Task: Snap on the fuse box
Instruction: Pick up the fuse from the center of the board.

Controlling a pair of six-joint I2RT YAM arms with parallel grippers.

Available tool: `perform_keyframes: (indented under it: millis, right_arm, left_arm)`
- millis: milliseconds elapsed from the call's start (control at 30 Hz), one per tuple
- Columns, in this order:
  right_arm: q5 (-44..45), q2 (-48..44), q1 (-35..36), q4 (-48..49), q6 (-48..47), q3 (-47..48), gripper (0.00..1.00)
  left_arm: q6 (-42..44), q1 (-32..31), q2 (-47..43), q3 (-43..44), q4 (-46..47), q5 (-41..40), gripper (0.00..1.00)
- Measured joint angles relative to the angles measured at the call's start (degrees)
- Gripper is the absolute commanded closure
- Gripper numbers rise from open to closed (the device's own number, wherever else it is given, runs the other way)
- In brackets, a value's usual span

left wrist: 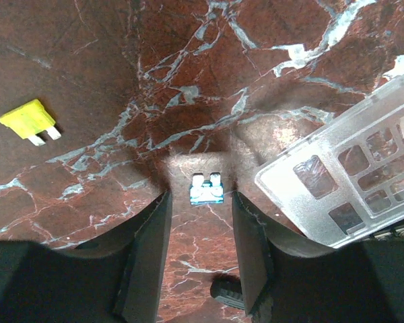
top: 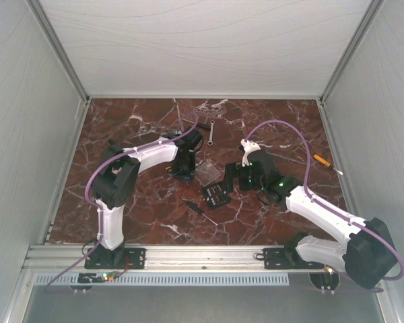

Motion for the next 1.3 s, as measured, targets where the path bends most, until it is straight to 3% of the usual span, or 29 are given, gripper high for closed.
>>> perform_keyframes:
  millis: [400, 1300]
  right_arm:
    - [0.00, 0.17, 0.00, 0.02, 0.00, 0.00, 0.02]
    - [0.00, 0.17, 0.00, 0.02, 0.00, 0.00, 0.02]
  left_arm:
    - [-0.44, 0.26, 0.09, 0.00, -0.11, 0.35, 0.66]
    - [-2.51, -2.45, 2.89, 3.80, -3.32, -4.48, 0.66]
